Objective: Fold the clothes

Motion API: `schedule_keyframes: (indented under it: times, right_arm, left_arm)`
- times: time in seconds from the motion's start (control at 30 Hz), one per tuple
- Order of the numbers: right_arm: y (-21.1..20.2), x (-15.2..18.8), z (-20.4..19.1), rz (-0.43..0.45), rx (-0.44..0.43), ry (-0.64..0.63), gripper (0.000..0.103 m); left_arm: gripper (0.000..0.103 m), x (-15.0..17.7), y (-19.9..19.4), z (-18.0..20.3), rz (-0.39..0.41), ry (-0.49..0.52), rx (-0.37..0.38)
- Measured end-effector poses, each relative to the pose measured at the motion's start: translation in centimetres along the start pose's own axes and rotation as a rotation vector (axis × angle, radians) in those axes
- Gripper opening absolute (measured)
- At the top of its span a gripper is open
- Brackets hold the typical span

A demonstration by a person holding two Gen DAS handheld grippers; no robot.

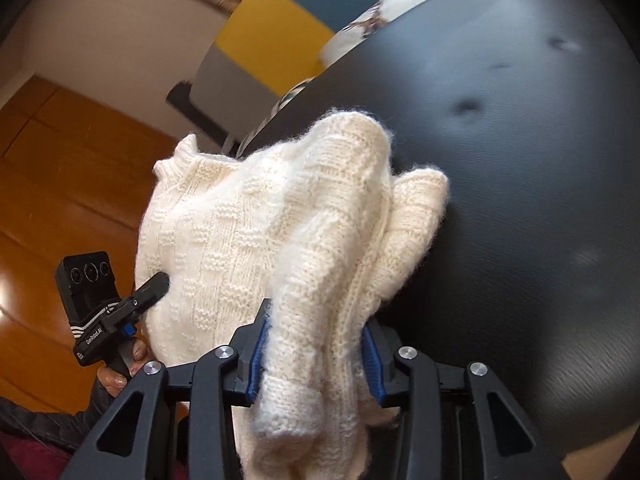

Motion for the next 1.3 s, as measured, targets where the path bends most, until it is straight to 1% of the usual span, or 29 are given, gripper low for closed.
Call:
schedule_keyframes:
  times: [0.07,0.3,0.53,0.7,0.83,1.0,1.07,1.1,1.13,1.17,1.2,1.3]
  right_arm:
    - [2.7,-1.2,-1.7,-0.047,-0.022,-0.051,0.038]
    - [13.9,-4.8,-8.5,-0.213,-0.114,-0.198,0.037]
    - [26.1,-7.4,-17.7,-0.378,-0.206,-0.361,0.037]
    - [35.0,-8.1,-24.5,-0.494,-0.232,-0.502,0.037]
    - [40.8,-7.7,-28.4,-0.57,-0.22,-0.598,0.037]
    - [45.3,-7.1,-30.8,-0.628,-0.18,-0.696,0.037]
    - [45.3,-6.1,-30.5,-0.644,-0.172,-0.712,0.037]
    - [45.3,-6.0,-30.4,-0.646,-0.166,-0.717,0.038]
    - [45.4,-6.1,-30.3,-0.645,-0.158,-0.721,0.043]
    - [46.0,-6.2,-30.9,-0.648,-0.155,-0.713,0.043]
    - [46.2,-6.3,-31.1,-0.651,-0.154,-0.701,0.044]
    - [44.8,-6.2,-32.0,-0.627,-0.137,-0.731,0.044]
  left_arm:
    - [0.049,0.1,-1.6,-1.3,0.036,-0.017,-0.032]
    - [0.049,0.6,-8.7,-9.3,0.164,-0.127,-0.198]
    - [0.049,2.0,-16.4,-17.3,0.303,-0.275,-0.367]
    - [0.049,3.7,-22.0,-23.5,0.385,-0.395,-0.497]
    - [0.049,5.1,-25.4,-28.3,0.423,-0.493,-0.591]
    - [0.05,6.9,-27.8,-33.3,0.45,-0.637,-0.659]
    - [0.051,8.0,-28.2,-34.8,0.45,-0.714,-0.649]
    - [0.052,8.6,-28.2,-35.4,0.446,-0.75,-0.64]
    - [0.054,9.1,-28.2,-36.1,0.441,-0.785,-0.63]
    - [0.057,9.5,-28.2,-36.4,0.438,-0.813,-0.621]
    - [0.059,9.6,-27.9,-36.0,0.439,-0.827,-0.615]
    - [0.064,10.2,-28.5,-36.0,0.436,-0.836,-0.619]
Point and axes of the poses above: each gripper's, at about its wrist camera, not at the fingertips, and y roughly the way its jaws point, z to its right, x to its underside, the point moved 4 cm from there along y, roughly the way its jaws point, and after that the axes turned 3 degrees about z, right-handed, at the moved point
